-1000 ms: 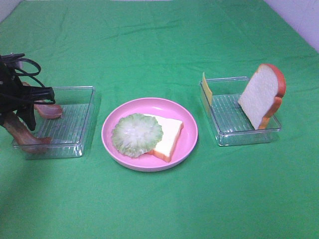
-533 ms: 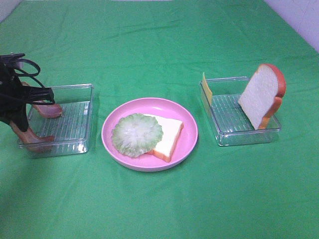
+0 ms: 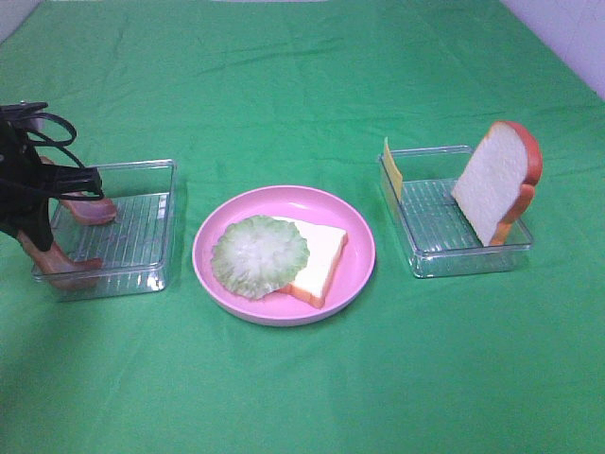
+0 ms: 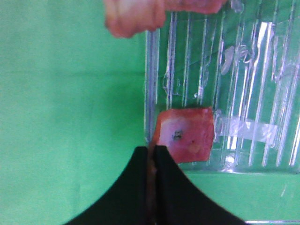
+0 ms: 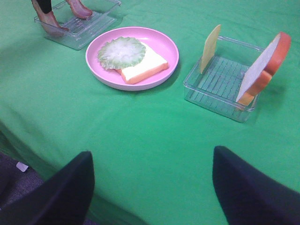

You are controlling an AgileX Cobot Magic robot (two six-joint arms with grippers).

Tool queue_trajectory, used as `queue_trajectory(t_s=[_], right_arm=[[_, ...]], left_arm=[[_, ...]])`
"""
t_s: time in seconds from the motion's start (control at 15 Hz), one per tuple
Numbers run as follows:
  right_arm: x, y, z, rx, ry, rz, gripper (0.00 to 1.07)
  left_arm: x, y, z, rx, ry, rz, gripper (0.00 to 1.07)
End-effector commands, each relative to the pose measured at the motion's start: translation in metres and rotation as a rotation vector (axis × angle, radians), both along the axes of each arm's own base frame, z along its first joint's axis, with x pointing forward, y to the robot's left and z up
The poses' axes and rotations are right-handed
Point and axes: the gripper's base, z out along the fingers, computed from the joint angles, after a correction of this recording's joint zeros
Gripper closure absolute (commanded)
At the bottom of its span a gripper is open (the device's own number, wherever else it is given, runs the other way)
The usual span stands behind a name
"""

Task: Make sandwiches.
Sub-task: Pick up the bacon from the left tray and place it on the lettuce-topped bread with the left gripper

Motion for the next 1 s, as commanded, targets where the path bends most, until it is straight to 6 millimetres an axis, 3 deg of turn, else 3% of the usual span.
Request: queue_trajectory(t_s=[0.07, 0.13, 0.33, 1.0], right_arm=[[-0.0005, -0.0009, -0.0013, -0.01, -0.006, 0.0, 0.39], [-0.0005, -0.0009, -0.0013, -0.01, -0.006, 0.0, 0.39], [-0.0005, -0.0009, -0.0013, -0.01, -0.006, 0.0, 0.39], [-0.0005, -0.0009, -0.0013, -0.01, -0.006, 0.0, 0.39]], left_arm=[[-0.0016, 0.0025, 0.0038, 0.033, 0.013, -0.024, 0.88], [-0.002, 0.0027, 0.0037, 0.037, 0.017, -0.04, 0.76], [-0.0035, 0.0028, 0.0036, 0.039, 0.034, -0.046, 0.56], [-0.0105, 0.0019, 0.0055, 0.026, 0.102, -0.034, 0.54]])
